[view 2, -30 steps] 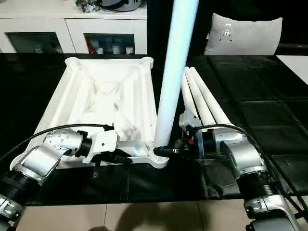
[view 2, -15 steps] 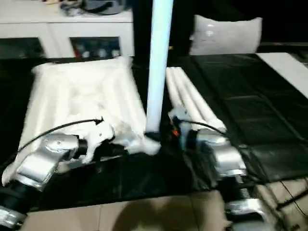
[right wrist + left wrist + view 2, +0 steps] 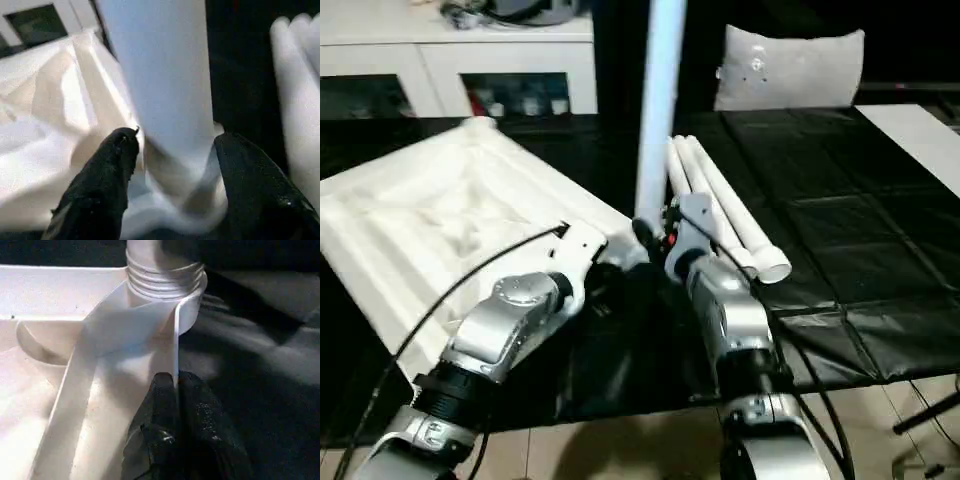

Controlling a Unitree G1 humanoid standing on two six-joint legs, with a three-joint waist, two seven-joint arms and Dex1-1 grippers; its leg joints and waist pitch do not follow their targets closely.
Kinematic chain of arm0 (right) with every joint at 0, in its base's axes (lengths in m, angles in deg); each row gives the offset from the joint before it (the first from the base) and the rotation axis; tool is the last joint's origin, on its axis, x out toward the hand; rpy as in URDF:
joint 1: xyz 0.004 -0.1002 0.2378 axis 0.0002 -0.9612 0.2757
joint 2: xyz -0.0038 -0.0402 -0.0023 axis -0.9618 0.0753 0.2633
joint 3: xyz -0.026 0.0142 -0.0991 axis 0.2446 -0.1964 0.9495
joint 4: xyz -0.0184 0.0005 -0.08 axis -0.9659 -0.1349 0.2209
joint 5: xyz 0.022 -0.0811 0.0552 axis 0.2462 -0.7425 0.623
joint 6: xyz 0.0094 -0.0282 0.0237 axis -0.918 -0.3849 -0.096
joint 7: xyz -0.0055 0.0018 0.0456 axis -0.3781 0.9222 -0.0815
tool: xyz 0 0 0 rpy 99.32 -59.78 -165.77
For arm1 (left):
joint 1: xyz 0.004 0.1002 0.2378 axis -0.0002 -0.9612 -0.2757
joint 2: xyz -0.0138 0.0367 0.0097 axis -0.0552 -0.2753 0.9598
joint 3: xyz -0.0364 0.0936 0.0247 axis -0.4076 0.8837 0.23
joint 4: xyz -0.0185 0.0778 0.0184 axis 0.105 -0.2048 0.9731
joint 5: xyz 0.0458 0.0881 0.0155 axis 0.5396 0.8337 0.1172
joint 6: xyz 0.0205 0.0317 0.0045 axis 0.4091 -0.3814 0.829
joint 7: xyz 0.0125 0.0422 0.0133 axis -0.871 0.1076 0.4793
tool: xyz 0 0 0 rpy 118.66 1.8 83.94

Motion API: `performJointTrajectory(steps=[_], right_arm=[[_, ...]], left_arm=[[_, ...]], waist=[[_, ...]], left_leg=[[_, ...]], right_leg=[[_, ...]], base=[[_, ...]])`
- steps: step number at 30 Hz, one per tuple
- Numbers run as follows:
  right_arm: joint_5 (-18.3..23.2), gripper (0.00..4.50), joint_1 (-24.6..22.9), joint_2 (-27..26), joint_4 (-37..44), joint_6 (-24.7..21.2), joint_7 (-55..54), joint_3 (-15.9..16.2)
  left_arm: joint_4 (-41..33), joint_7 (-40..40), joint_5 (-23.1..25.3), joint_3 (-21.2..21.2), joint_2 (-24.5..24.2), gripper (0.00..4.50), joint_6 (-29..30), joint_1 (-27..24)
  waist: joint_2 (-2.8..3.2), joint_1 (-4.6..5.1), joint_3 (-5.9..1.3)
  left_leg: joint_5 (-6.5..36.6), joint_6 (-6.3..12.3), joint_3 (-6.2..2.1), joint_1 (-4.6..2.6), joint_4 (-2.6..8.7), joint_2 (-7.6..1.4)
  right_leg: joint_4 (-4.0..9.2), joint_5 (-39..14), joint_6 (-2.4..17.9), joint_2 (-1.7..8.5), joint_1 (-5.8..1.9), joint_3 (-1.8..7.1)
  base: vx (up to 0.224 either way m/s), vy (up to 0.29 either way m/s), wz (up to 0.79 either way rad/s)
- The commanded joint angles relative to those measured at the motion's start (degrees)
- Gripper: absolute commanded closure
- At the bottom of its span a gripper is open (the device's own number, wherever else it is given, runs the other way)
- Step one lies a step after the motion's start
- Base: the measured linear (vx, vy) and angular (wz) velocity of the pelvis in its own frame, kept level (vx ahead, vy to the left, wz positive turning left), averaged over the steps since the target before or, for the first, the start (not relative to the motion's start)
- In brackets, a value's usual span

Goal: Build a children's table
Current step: Rotate leg to tighten, then rotate table base

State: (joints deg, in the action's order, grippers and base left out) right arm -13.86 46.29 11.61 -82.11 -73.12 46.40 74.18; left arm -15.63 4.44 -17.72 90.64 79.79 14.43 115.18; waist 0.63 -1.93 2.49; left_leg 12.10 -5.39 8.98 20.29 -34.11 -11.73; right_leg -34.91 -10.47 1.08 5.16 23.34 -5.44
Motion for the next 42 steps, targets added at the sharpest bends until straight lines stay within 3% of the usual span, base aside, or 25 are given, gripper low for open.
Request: performJointTrajectory(steps=[1,4,7,9,12,14,17,20,23,25,27,29,30,31,32,33,34,35,38,42], right_arm=[[-0.1,1.37,-0.9,0.2,0.6,-1.3,1.7,2.8],[0.6,1.12,-2.7,1.9,4.1,-1.4,3.0,3.0],[1.3,0.93,-5.2,3.7,9.8,-1.5,3.0,1.6],[1.9,0.69,-6.1,3.9,11.8,-1.4,3.5,0.9],[2.2,0.4,-8.3,5.2,16.5,-1.2,4.0,0.4],[3.3,0.27,-9.4,5.5,19.4,-3.2,4.5,0.7],[4.0,0.03,-10.4,5.8,21.4,-5.8,4.9,1.5],[4.6,0.03,-11.4,5.9,22.9,-7.2,5.9,2.6],[4.2,0.03,-12.3,6.2,24.3,-9.2,7.3,5.1],[3.5,0.0,-12.9,6.4,24.8,-10.7,7.7,6.9],[2.2,0.0,-13.0,6.5,23.5,-12.3,8.0,9.3],[2.0,0.0,-13.0,6.5,23.1,-12.8,7.8,9.9],[1.7,0.0,-12.7,6.4,22.5,-13.4,7.3,10.2],[1.7,0.0,-12.7,6.4,22.5,-13.4,7.3,10.2],[1.1,0.0,-12.1,6.3,21.2,-15.1,6.4,10.7],[0.8,0.0,-11.8,6.4,20.7,-15.8,6.1,11.1],[0.6,0.0,-11.7,6.5,20.5,-16.1,6.0,11.2],[0.1,0.0,-11.5,6.6,19.7,-16.3,5.8,11.7],[-0.8,0.0,-10.9,6.6,18.1,-16.3,5.2,12.4],[-1.7,0.0,-9.9,6.1,16.4,-16.4,4.3,12.9]], left_arm=[[-0.8,1.0,-0.1,0.3,-0.1,4.5,-1.6,0.5],[-0.4,2.0,0.3,1.4,-1.5,4.5,-2.3,0.5],[2.2,0.0,1.2,1.3,-2.4,4.5,-4.3,1.5],[3.1,-0.4,0.8,0.8,-2.3,4.07,-4.9,1.8],[1.7,2.1,-2.0,-1.0,-1.9,3.78,-5.2,1.4],[0.2,2.3,-2.7,-1.5,-2.1,3.62,-6.2,1.0],[-2.7,3.4,-4.9,-3.1,-2.7,3.49,-5.1,0.1],[-5.6,3.3,-5.4,-4.3,-4.1,3.49,-3.9,-0.7],[-11.5,1.3,-5.3,-8.2,-7.1,3.49,0.4,-2.4],[-15.0,0.3,-5.3,-11.1,-9.9,3.66,2.9,-3.7],[-17.4,-1.6,-2.8,-15.2,-15.4,3.77,4.8,-5.5],[-17.8,-2.0,-1.9,-15.9,-17.1,3.87,5.1,-6.1],[-18.1,-2.2,-0.5,-16.7,-19.8,3.95,5.9,-6.9],[-18.1,-2.2,-0.5,-16.7,-19.8,4.08,5.9,-6.9],[-19.0,-2.7,2.3,-18.3,-24.9,4.08,7.7,-8.9],[-19.5,-2.9,3.1,-18.7,-26.8,4.24,8.7,-9.7],[-19.7,-2.9,3.3,-18.9,-27.5,4.29,9.1,-10.1],[-20.0,-3.1,3.7,-19.3,-28.7,4.38,9.9,-10.8],[-20.6,-3.6,4.2,-19.5,-30.3,4.45,11.0,-11.9],[-22.1,-4.8,5.7,-18.9,-31.2,4.45,13.5,-13.6]], waist=[[-0.15,-0.54,-3.9],[-0.38,-0.69,-3.68],[-0.34,-0.88,-3.49],[-0.49,-1.04,-3.25],[-0.57,-1.1,-3.12],[-0.31,-1.36,-3.15],[-0.44,-1.44,-3.33],[-0.33,-1.56,-3.26],[-0.22,-1.44,-3.13],[-0.53,-1.35,-3.07],[-0.39,-1.37,-2.99],[-0.04,-1.13,-2.82],[-0.47,-1.22,-2.76],[-0.47,-1.22,-2.76],[-0.81,-1.42,-2.83],[-0.34,-1.42,-2.73],[-0.23,-1.49,-2.79],[-0.64,-1.5,-2.86],[-0.6,-1.82,-2.8],[-0.78,-2.08,-2.55]], left_leg=[[1.0,4.83,0.19,0.95,3.46,-0.54],[2.5,5.63,0.51,0.76,3.53,-0.63],[3.4,5.09,0.49,0.57,3.7,-0.76],[5.8,4.41,0.52,0.57,3.98,-0.8],[7.4,3.67,0.63,0.45,4.0,-0.63],[7.0,3.29,0.49,0.49,4.15,-0.8],[5.6,3.5,0.47,0.53,4.07,-0.92],[5.1,3.7,0.52,0.56,4.03,-0.94],[5.6,3.54,0.57,0.58,4.11,-0.91],[5.9,3.07,0.49,0.53,4.23,-1.02],[6.6,2.51,0.41,0.4,4.35,-1.01],[8.0,1.9,0.38,0.13,4.5,-1.01],[8.4,1.6,0.31,0.12,4.58,-1.02],[8.4,1.6,0.31,0.12,4.58,-1.02],[8.0,1.17,0.4,-0.15,4.58,-1.15],[7.3,1.04,0.31,0.03,4.76,-1.11],[7.2,0.78,0.28,-0.16,4.69,-1.18],[5.9,0.69,0.35,-0.24,4.56,-1.15],[5.5,0.33,0.45,-0.26,4.55,-1.01],[8.4,-0.14,0.38,-0.13,4.81,-1.07]], right_leg=[[3.56,-2.7,11.9,2.68,-4.1,2.65],[3.8,-4.3,12.4,2.76,-4.06,2.73],[4.09,-6.7,11.3,2.64,-3.9,2.77],[4.49,-10.9,9.9,2.77,-3.89,2.75],[5.15,-15.8,8.1,2.86,-3.62,2.8],[5.06,-15.4,7.7,2.72,-3.64,2.77],[4.54,-11.6,9.0,2.74,-3.62,2.82],[4.34,-10.2,9.8,2.7,-3.61,2.82],[4.43,-10.8,9.7,2.65,-3.56,2.8],[4.37,-11.5,9.5,2.6,-3.53,2.77],[4.24,-12.9,9.2,2.56,-3.41,2.74],[4.53,-14.5,8.5,2.43,-3.09,2.75],[4.44,-15.4,8.1,2.45,-3.09,2.82],[4.44,-15.4,8.1,2.45,-3.09,2.82],[4.51,-14.7,8.0,2.49,-2.87,2.93],[4.03,-12.9,8.5,2.35,-2.91,3.02],[3.95,-12.1,8.7,2.36,-2.79,2.99],[3.62,-9.5,9.4,2.35,-2.84,3.07],[3.41,-7.1,10.8,2.37,-2.91,3.08],[3.81,-11.5,10.1,2.81,-3.04,3.19]], base=[[0.0,0.0,0.0],[0.0,0.0,0.0],[0.0,0.0,0.0],[0.0,0.0,0.0],[0.0,0.0,0.0],[0.0,0.0,0.0],[0.0,0.0,0.0],[0.0,0.0,0.0],[0.0,0.0,0.0],[0.0,0.0,0.0],[0.0,0.0,0.0],[0.0,0.0,0.0],[0.0,0.0,0.0],[0.0,0.0,0.0],[0.0,0.0,0.0],[0.0,0.0,0.0],[0.0,0.0,0.0],[0.0,0.0,0.0],[0.0,0.0,0.0],[0.0,0.0,0.0]])
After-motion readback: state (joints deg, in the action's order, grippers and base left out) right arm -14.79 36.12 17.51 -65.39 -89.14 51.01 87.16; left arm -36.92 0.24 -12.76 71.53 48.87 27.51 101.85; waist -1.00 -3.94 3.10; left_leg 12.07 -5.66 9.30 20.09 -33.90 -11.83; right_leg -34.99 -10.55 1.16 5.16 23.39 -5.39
